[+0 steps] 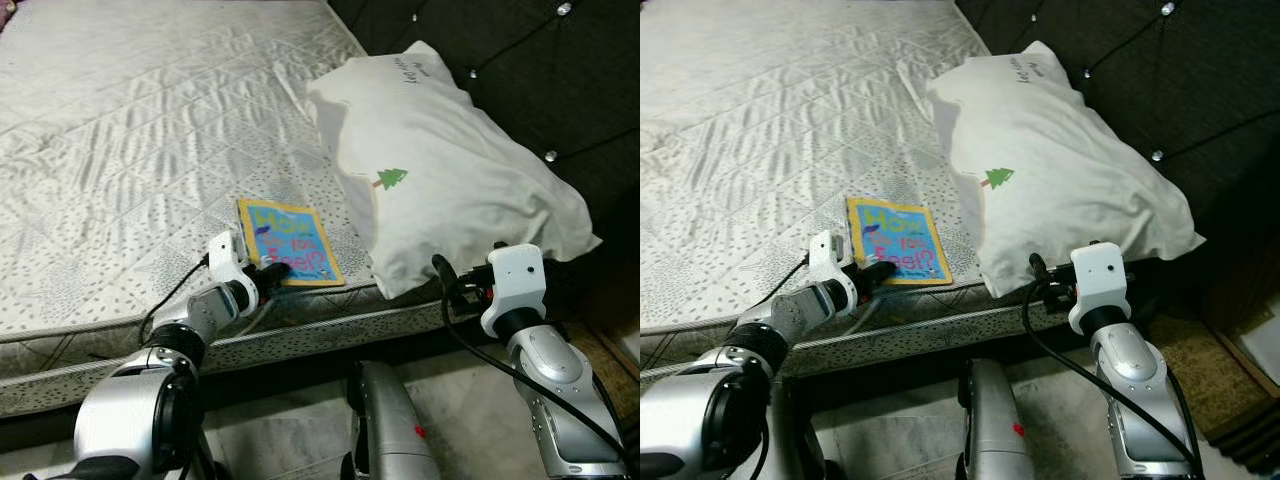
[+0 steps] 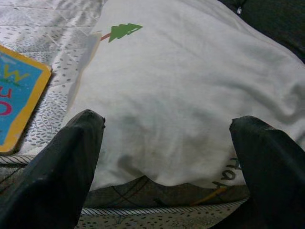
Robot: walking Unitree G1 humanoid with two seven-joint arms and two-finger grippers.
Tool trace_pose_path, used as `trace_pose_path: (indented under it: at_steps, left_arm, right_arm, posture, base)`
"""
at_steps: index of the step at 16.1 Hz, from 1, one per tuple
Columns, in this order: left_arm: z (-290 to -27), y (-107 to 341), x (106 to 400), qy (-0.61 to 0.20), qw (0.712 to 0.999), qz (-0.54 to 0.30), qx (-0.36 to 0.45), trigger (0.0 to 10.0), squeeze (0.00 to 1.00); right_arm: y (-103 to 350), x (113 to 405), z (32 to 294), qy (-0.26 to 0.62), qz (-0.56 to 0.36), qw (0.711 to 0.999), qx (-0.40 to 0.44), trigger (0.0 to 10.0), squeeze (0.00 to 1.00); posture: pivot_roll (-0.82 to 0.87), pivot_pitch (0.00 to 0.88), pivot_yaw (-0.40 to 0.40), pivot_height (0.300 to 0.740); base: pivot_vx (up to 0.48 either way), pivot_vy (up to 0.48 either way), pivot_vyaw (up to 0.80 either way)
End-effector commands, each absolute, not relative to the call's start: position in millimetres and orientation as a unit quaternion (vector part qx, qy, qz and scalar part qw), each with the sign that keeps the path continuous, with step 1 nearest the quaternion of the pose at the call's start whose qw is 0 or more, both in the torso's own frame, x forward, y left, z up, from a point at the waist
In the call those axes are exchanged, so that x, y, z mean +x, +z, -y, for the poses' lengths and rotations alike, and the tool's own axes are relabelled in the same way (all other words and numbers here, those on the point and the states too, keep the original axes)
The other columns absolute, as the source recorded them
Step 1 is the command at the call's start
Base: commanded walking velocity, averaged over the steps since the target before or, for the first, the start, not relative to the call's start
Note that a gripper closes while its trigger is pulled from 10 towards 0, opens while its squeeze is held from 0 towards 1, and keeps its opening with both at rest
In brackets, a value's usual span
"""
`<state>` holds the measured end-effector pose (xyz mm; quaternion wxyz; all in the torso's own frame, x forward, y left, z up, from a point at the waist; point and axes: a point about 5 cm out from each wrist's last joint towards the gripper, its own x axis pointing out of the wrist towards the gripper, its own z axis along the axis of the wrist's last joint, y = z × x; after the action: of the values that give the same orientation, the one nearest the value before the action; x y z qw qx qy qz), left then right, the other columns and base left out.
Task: Clean up the room
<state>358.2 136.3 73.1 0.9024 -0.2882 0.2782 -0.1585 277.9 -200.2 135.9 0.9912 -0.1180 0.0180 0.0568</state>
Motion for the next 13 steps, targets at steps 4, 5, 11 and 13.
trace_pose_path:
  at_steps: [4, 5, 11, 13]
  left_arm:
    - [-163.6, 70.7, 357.7, -0.114, 0.919, -0.291, -0.240, 10.0, 1.00]
    - [-165.8, 71.1, 357.9, -0.111, 0.920, -0.291, -0.239, 10.0, 1.00]
    - [-197.8, 75.0, 358.2, -0.063, 0.940, -0.287, -0.174, 10.0, 1.00]
    - [-198.7, 68.9, 354.1, -0.074, 0.940, -0.307, -0.129, 10.0, 1.00]
  right_arm:
    - [142.8, 278.2, 201.2, 0.053, -0.007, 0.991, -0.124, 10.0, 0.00]
    - [142.9, 278.4, 201.1, 0.053, -0.006, 0.991, -0.124, 10.0, 0.00]
    - [143.6, 281.3, 200.2, 0.056, -0.003, 0.991, -0.125, 10.0, 0.00]
    - [144.0, 282.4, 199.1, 0.060, -0.003, 0.990, -0.125, 10.0, 0.00]
  posture:
    - [-0.33, 0.077, -0.115, 0.509]
    - [-0.33, 0.077, -0.115, 0.509]
    - [-0.33, 0.064, -0.116, 0.509]
    - [-0.33, 0.063, -0.117, 0.509]
  base:
    - [0.000, 0.000, 0.00]
    - [0.000, 0.000, 0.00]
    - [0.000, 0.000, 0.00]
    - [0.000, 0.000, 0.00]
